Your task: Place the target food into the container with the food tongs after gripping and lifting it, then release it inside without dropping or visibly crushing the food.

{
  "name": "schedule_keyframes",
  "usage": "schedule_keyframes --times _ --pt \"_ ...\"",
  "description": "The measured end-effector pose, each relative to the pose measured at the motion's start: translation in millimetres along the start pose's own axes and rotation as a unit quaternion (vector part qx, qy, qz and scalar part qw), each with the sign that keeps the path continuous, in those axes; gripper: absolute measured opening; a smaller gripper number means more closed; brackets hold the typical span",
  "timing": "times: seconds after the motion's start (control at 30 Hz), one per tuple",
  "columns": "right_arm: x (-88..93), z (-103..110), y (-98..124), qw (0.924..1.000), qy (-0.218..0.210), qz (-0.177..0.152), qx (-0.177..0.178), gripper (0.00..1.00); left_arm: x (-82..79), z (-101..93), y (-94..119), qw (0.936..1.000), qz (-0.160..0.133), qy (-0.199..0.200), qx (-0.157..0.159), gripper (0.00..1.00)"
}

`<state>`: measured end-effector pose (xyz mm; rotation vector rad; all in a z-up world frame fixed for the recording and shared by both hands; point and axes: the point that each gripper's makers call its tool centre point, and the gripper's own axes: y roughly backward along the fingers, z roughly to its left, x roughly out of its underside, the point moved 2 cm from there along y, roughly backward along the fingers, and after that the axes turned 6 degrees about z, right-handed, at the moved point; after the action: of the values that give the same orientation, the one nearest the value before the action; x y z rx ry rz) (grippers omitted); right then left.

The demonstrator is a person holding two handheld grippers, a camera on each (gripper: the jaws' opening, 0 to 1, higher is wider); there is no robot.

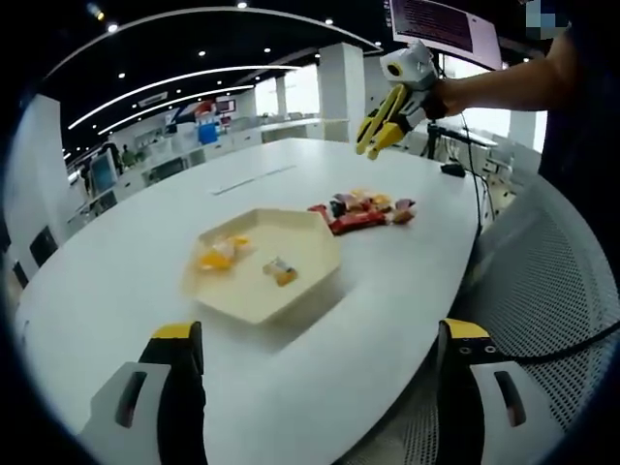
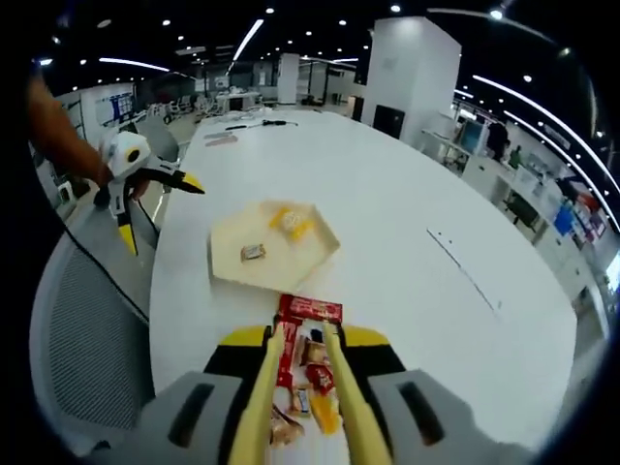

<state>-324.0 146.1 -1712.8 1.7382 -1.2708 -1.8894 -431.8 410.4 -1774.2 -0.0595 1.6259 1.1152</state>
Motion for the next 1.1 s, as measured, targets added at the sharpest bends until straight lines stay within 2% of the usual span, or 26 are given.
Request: schedule_keyframes --times 0.27,0.33,0.37,0.5,0.7,1.1 --pt "28.7 -7 8 0.9996 -0.021 0.011 0.012 0.26 0.5 -1.2 -1 1.0 0.002 0.0 0.003 0.98" --pt "32.9 -7 10 0.9995 -0.025 0.013 0.013 0.26 -0.1 -1.2 -1 1.0 0.001 0.001 0.002 1.0" --pt "35.7 -7 10 0.9994 -0.027 0.015 0.014 0.26 -2.8 2.2 1 0.9999 -0.007 -0.006 -0.008 1.0" --pt "42.4 -5 10 0.9994 -0.022 0.023 0.014 0.27 -4.2 4.0 2 0.9998 -0.013 0.009 -0.008 1.0" --pt "53.1 -2 5 0.9992 -0.028 0.027 0.012 0.27 -6.7 5.0 4 0.9995 -0.024 0.022 -0.008 1.0" --pt "69.9 3 -18 0.9987 -0.035 0.037 0.006 0.26 -3.7 4.2 2 0.9996 -0.015 0.022 -0.005 1.0"
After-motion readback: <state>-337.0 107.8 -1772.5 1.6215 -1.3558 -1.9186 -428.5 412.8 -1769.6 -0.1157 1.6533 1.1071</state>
